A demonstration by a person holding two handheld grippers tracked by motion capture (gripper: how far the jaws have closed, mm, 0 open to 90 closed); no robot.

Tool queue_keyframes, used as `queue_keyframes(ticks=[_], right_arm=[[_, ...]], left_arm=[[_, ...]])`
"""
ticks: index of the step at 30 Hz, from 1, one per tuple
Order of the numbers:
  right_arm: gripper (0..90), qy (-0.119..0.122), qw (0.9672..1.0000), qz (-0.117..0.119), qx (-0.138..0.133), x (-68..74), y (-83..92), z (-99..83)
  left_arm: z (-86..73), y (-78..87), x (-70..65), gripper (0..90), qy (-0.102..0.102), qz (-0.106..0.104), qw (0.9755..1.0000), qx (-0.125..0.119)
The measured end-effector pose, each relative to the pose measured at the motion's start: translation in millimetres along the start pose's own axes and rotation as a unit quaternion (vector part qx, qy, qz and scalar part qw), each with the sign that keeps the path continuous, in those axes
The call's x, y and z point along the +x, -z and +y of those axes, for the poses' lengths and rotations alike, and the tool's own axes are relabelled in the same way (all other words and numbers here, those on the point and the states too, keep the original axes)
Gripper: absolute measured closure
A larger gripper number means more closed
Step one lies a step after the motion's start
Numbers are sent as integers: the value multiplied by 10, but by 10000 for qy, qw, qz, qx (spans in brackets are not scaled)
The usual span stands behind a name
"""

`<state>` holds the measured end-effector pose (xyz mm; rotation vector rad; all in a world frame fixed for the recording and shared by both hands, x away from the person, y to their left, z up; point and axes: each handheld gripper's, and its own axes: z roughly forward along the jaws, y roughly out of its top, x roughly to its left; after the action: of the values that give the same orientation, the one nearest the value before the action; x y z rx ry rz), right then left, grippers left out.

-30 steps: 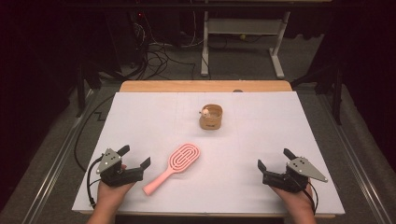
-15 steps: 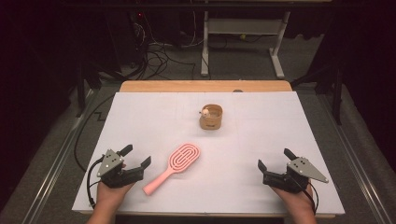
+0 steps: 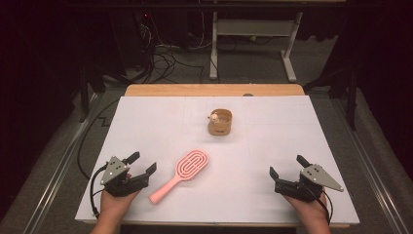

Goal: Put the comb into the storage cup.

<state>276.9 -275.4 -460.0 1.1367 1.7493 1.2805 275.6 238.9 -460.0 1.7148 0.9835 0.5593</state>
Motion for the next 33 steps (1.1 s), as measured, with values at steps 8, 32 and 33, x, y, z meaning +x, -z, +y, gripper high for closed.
queue_keyframes(ticks=[8, 32, 33], right_arm=[[0, 8, 10000, 12, 29, -2, -28, -7], [0, -98, 9999, 18, 43, -33, -28, -25], [0, -98, 9999, 18, 43, -33, -28, -25]], left_arm=[[39, -28, 24, 477, 178, -561, 9979, 260], [103, -109, -673, 887, -1473, -1212, 9680, 1632], [103, -109, -673, 886, -1473, -1212, 9680, 1632]])
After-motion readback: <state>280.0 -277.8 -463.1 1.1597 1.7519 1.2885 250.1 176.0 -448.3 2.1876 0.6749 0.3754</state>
